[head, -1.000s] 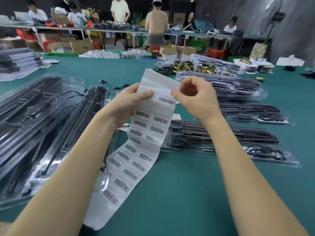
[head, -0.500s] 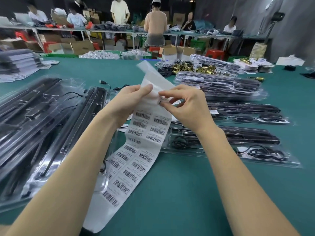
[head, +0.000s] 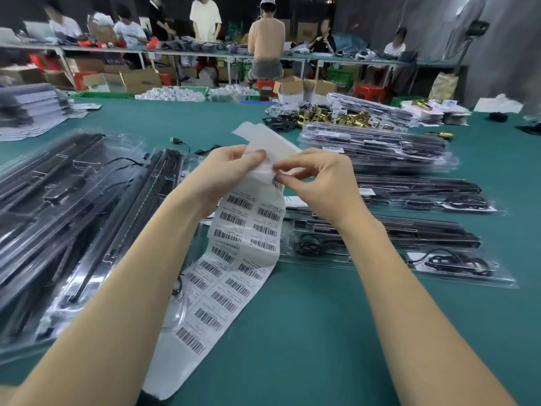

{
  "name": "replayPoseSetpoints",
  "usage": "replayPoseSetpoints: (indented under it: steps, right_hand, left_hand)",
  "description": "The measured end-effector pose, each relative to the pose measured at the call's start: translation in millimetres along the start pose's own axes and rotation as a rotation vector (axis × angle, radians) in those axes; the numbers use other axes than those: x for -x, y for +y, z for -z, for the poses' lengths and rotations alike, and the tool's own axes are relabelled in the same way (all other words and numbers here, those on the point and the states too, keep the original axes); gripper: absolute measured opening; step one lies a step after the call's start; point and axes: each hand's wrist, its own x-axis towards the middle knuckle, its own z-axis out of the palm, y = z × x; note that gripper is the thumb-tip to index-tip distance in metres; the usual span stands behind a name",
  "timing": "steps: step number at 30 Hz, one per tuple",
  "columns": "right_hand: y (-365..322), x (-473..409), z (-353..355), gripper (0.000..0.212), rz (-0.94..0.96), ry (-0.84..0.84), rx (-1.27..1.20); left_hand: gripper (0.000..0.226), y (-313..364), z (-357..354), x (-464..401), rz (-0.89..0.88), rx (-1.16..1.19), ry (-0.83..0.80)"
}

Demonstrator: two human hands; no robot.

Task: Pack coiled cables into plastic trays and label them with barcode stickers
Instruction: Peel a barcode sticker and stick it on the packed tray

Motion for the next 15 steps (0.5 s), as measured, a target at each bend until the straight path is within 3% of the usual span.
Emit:
replayPoseSetpoints:
  steps: [4, 15]
  right_hand:
    - [-1.5, -0.2, -1.6, 0.015, -0.008, 0.033, 0.006]
    - [0.4, 0.5, -5.4, 0.01, -0.009, 0.058, 0.02]
  left_hand:
    - [0.016, 0.7, -3.8, -0.3, -0.002, 0.022, 0.038]
    - [0.025, 1.6, -4.4, 1.7, -0.027, -0.008, 0.104]
